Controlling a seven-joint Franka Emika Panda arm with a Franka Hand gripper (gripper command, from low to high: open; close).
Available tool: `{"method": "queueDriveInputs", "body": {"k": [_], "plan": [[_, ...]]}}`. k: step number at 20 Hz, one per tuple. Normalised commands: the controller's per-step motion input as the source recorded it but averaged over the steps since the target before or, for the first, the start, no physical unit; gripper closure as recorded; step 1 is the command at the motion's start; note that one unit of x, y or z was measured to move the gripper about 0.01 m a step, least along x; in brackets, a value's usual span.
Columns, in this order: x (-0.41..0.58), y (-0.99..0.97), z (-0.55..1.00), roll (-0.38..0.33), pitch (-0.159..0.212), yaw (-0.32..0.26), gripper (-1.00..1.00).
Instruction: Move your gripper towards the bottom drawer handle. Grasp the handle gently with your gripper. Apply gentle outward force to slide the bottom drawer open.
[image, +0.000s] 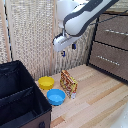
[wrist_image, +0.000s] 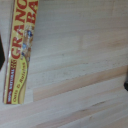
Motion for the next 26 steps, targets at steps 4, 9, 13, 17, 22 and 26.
{"method": "queueDriveInputs", "body": {"k": [4, 9, 13, 17, 22, 26], "plan": [[-0.139, -0.2, 0.0, -0.339, -0.08, 0.183, -1.0], [-0.222, -0.3, 0.0, -0.354, -0.067, 0.14, -1.0], [-0.281, -0.37, 0.0, -0.366, -0.061, 0.104, -1.0], [-0.323, -0.46, 0.0, -0.375, -0.046, 0.062, -1.0], [-0.226, -0.46, -0.04, -0.375, -0.011, 0.064, -1.0], [-0.114, -0.49, -0.24, -0.338, 0.0, 0.077, -1.0]]}}
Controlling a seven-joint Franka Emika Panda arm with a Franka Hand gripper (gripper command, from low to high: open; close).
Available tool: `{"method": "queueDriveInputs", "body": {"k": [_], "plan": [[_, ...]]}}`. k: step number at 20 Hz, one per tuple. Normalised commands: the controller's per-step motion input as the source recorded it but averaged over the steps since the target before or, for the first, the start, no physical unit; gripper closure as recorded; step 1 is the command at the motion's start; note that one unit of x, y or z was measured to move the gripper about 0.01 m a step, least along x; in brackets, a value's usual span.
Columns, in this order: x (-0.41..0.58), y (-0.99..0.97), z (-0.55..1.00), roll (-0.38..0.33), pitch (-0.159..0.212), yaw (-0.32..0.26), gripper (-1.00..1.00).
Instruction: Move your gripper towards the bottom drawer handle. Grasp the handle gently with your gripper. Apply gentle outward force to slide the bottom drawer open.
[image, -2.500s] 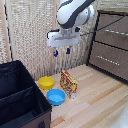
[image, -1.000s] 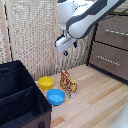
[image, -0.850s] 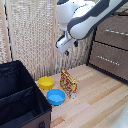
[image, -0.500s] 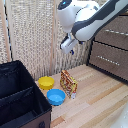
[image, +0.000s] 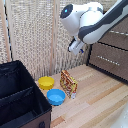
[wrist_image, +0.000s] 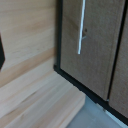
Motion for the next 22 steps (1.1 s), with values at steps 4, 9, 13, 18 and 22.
{"method": "queueDriveInputs", "body": {"k": [4, 9, 13, 18, 22], "plan": [[0.029, -0.59, -0.41, -0.223, 0.0, 0.066, -1.0], [0.019, -0.56, -0.42, -0.221, 0.0, 0.061, -1.0], [-0.017, -0.46, -0.29, -0.266, -0.001, 0.023, -1.0], [-0.034, -0.26, -0.27, -0.272, 0.0, -0.009, -1.0], [-0.01, -0.14, -0.35, -0.254, 0.0, -0.023, -1.0]]}}
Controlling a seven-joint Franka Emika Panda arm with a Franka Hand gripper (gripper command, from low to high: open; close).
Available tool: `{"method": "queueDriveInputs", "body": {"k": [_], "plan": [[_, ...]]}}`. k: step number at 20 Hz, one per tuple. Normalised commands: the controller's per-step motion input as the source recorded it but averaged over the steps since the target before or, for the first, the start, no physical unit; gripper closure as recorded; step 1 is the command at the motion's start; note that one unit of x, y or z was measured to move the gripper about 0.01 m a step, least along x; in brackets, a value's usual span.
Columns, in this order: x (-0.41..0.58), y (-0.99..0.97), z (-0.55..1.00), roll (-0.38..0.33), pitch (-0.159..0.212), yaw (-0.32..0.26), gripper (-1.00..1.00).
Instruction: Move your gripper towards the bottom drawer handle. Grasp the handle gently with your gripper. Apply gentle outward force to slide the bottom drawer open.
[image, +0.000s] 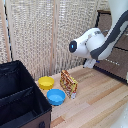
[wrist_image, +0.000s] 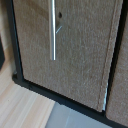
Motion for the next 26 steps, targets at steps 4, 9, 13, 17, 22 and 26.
{"method": "queueDriveInputs", "body": {"k": [4, 9, 13, 17, 22, 26], "plan": [[0.085, -0.31, -0.23, -0.193, -0.005, -0.011, -1.0], [0.391, -0.52, -0.02, -0.086, -0.007, 0.014, -1.0], [0.616, -0.57, 0.03, -0.048, 0.0, 0.022, -1.0], [0.497, -0.63, 0.04, -0.021, 0.001, 0.005, -1.0], [0.195, -0.43, 0.0, -0.09, 0.012, 0.0, -1.0], [0.111, -0.35, 0.0, -0.081, 0.035, 0.0, 1.0]]}}
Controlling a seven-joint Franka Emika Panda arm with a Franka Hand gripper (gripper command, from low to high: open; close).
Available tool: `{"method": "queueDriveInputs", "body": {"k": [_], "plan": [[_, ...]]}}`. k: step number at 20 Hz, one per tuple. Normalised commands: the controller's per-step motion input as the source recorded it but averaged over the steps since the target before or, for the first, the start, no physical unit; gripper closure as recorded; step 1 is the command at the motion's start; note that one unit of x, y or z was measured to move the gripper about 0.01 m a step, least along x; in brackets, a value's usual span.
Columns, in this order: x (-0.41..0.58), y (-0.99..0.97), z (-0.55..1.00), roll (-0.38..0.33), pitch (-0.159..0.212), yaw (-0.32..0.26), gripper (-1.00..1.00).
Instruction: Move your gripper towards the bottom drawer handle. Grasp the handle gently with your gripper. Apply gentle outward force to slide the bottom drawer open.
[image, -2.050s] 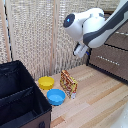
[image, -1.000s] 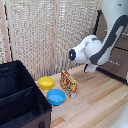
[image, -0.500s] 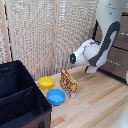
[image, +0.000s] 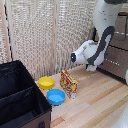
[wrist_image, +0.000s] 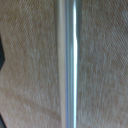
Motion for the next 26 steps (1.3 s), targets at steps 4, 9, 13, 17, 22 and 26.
{"method": "queueDriveInputs", "body": {"k": [4, 9, 13, 17, 22, 26], "plan": [[0.101, -0.14, 0.0, 0.0, 0.001, -0.022, 1.0], [0.062, -0.08, 0.0, 0.001, 0.0, -0.004, 1.0], [0.007, 0.08, 0.01, 0.0, 0.0, -0.032, 1.0], [-0.071, 0.21, 0.16, 0.002, 0.0, -0.095, 1.0], [-0.041, 0.49, 0.19, 0.018, -0.002, -0.13, 1.0], [-0.009, 0.72, 0.03, 0.002, -0.014, -0.164, 1.0]]}}
